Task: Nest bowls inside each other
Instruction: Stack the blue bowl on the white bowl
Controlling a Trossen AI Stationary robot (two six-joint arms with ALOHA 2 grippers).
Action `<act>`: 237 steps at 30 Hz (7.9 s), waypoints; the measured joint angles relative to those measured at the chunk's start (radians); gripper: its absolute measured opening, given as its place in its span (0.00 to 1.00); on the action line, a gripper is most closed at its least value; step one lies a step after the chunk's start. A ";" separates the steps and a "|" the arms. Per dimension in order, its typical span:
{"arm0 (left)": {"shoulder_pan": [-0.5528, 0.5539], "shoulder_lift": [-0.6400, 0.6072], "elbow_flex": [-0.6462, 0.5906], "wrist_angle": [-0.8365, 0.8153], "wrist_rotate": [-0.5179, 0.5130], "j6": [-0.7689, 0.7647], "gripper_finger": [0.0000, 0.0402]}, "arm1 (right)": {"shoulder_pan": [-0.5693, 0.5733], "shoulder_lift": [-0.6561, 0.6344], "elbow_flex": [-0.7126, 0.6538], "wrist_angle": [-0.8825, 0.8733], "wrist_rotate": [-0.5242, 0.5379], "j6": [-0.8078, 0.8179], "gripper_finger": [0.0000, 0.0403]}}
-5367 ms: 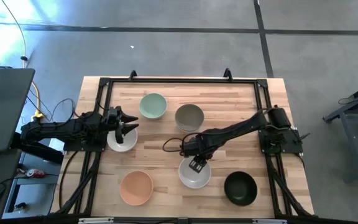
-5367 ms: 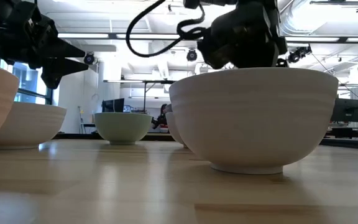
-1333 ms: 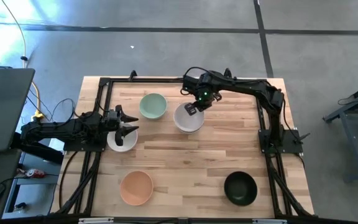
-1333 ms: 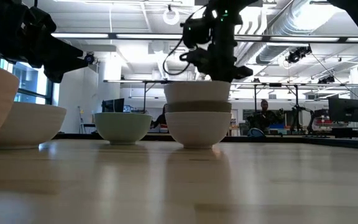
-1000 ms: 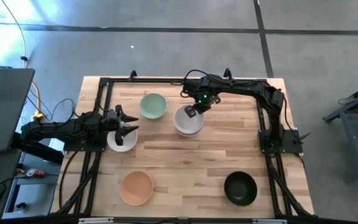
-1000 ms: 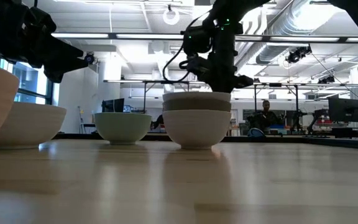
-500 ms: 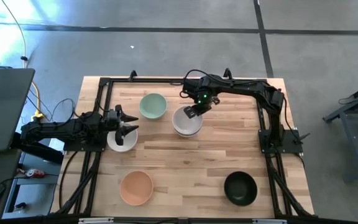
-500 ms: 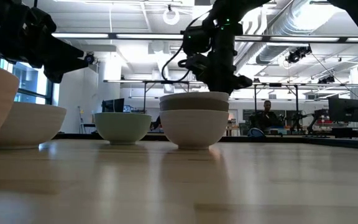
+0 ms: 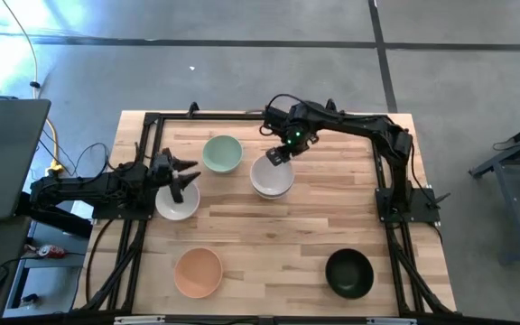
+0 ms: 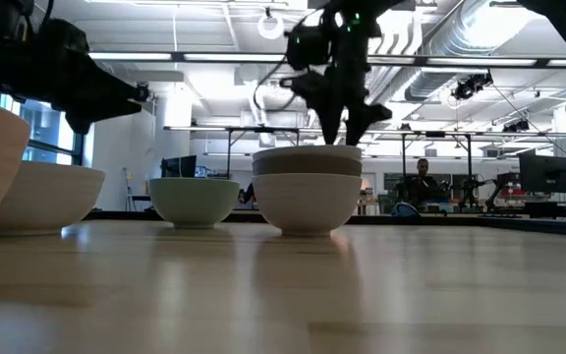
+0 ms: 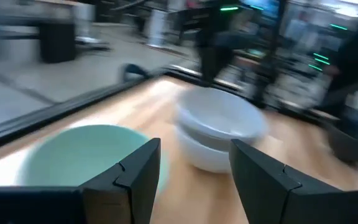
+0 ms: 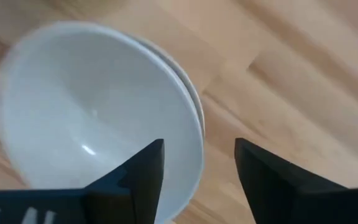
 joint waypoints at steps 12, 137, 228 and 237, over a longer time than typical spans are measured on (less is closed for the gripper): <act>0.157 0.167 0.077 -0.150 0.008 -0.309 0.45 | 0.017 -0.001 0.503 -0.142 0.135 -0.105 0.47; 0.659 1.627 1.150 -0.911 0.353 0.272 0.03 | 0.451 -0.496 0.453 -0.015 0.413 -0.266 0.33; 0.275 2.097 2.266 -1.378 0.391 0.164 0.00 | 0.451 -0.532 0.430 -0.318 0.359 -0.234 0.32; 0.274 2.118 2.266 -1.371 0.397 0.168 0.00 | 0.451 -0.532 0.430 -0.318 0.359 -0.233 0.32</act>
